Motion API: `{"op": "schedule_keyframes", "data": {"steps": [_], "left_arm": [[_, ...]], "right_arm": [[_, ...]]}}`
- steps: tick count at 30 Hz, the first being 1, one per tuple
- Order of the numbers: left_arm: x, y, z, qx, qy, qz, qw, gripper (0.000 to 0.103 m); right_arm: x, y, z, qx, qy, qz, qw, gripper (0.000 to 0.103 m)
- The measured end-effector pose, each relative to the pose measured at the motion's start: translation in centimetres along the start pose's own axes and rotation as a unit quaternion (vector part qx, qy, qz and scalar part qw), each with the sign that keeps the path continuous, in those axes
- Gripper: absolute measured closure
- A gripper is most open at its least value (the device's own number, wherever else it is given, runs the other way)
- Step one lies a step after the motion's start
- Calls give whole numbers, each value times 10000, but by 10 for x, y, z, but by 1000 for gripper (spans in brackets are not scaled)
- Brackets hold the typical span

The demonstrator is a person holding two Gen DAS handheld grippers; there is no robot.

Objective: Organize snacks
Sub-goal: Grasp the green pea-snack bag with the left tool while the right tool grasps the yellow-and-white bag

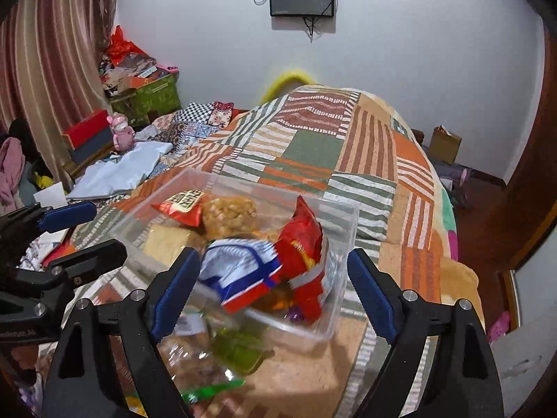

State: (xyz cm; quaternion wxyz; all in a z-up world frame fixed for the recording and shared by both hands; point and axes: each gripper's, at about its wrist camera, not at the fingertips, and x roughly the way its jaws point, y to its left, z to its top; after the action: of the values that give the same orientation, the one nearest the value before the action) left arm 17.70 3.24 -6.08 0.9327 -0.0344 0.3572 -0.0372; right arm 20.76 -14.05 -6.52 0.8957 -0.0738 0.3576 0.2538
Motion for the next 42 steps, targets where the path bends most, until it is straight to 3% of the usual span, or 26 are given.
{"op": "schedule_keyframes", "data": {"steps": [7, 23, 25, 29, 32, 42], "left_arm": [[-21, 2, -28, -38, 132, 38, 9999, 27], [-31, 10, -107, -256, 878, 10, 9958, 25], [-31, 9, -111, -271, 926, -4, 9953, 25], [-30, 3, -116, -248, 999, -33, 9947, 25], [-26, -4, -116, -217, 1064, -82, 9940, 25], [11, -42, -118, -85, 1463, -338, 9886, 25]], "right_arm": [[-21, 14, -32, 73, 34, 178, 9998, 18], [-8, 62, -124, 109, 915, 751, 9929, 20], [-4, 61, -127, 172, 970, 805, 9919, 23], [-7, 56, -129, 218, 921, 873, 9917, 42], [-12, 50, -132, 267, 854, 918, 9918, 49], [-40, 11, -144, 712, 557, 547, 9944, 50]]}}
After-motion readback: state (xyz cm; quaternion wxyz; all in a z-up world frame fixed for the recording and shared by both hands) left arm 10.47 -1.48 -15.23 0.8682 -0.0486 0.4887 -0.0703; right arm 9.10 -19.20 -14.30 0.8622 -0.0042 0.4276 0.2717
